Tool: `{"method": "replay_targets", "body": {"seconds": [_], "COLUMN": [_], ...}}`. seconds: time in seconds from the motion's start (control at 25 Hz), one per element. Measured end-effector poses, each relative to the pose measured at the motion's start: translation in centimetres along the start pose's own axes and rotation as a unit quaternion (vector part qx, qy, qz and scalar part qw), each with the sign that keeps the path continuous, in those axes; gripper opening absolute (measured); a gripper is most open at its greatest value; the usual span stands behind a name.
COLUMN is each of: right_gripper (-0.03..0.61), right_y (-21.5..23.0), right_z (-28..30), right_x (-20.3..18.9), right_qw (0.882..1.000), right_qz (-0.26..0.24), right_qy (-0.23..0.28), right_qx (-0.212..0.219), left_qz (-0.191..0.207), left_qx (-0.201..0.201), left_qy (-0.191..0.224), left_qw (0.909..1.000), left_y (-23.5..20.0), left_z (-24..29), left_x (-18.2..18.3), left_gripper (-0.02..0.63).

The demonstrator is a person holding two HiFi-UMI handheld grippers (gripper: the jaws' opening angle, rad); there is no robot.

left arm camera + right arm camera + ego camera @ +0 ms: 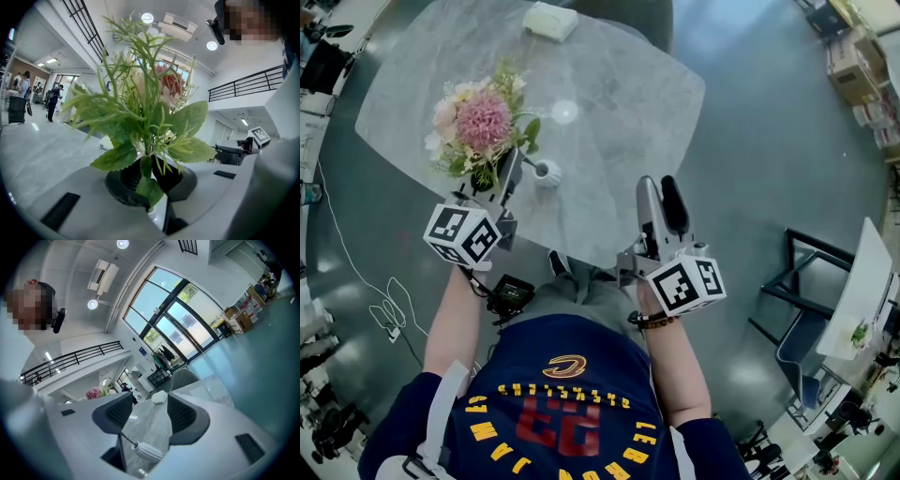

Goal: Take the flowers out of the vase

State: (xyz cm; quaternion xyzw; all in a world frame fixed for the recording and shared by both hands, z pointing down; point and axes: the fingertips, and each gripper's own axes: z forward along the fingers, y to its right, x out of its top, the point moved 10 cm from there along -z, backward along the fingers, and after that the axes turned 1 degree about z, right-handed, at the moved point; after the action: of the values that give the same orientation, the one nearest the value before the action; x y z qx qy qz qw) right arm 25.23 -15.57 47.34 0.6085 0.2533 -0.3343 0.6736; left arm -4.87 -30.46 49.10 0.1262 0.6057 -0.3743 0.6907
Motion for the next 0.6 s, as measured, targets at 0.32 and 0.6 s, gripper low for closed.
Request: {"method": "replay_targets", "body": {"seconds": [0.32,0.6], "right_gripper": [0.232,0.232], "right_y": [-0.2,-0.9], "right_z": [-0.1,0.3], "right_x": [0.2,0.8], "right_qw": [1.000,1.000], "right_qz": [-0.001,-0.004], "right_qy": [0.000,0.002], "right_qx": [0.004,0.011], "left_qz": [0.004,0.001], "left_qx": [0.002,0.000], "left_qy": [0.002,0.014], "left_qw": [1.0000,0.9999], "left_y": [0.6,0.7], "left_z": [-0.7,-1.4], "left_x": [1.7,3.7], "left_gripper": [0.040,0.040]}}
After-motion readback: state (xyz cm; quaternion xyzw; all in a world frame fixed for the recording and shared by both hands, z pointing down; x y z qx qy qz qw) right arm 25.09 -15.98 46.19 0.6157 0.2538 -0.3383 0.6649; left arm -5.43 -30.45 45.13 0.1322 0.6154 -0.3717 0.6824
